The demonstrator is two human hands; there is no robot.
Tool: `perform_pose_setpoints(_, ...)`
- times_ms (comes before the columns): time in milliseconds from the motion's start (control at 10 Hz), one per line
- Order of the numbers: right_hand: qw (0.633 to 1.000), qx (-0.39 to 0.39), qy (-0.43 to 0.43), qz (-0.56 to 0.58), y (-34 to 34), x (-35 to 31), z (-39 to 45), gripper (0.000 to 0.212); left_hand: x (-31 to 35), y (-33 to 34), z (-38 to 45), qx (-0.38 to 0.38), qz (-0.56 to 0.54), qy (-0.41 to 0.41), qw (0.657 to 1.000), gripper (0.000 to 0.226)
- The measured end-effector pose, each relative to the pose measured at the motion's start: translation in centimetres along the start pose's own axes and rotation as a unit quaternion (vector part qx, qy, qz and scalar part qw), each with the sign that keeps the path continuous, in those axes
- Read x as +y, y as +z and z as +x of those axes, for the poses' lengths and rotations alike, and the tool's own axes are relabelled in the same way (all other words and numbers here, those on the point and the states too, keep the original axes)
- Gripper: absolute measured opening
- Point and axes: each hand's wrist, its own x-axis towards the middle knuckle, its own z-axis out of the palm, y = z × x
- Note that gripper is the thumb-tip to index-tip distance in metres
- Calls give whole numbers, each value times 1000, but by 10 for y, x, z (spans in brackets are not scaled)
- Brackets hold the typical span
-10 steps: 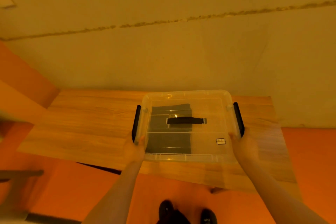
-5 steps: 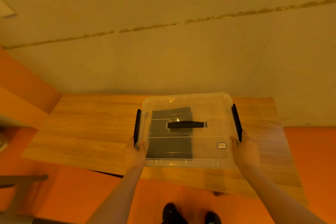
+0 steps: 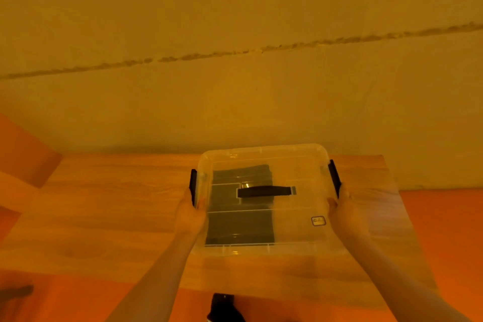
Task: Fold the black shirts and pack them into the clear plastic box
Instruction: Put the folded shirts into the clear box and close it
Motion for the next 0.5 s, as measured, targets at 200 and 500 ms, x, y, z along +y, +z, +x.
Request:
perform_pose_setpoints(200, 999, 28, 35, 27, 12, -9, 6, 50, 5, -5, 29, -22, 6, 41, 999, 34)
perform_pose_setpoints(500, 981, 38, 45, -186, 8, -73, 20, 62, 46, -21, 78, -70, 228, 107, 965, 60)
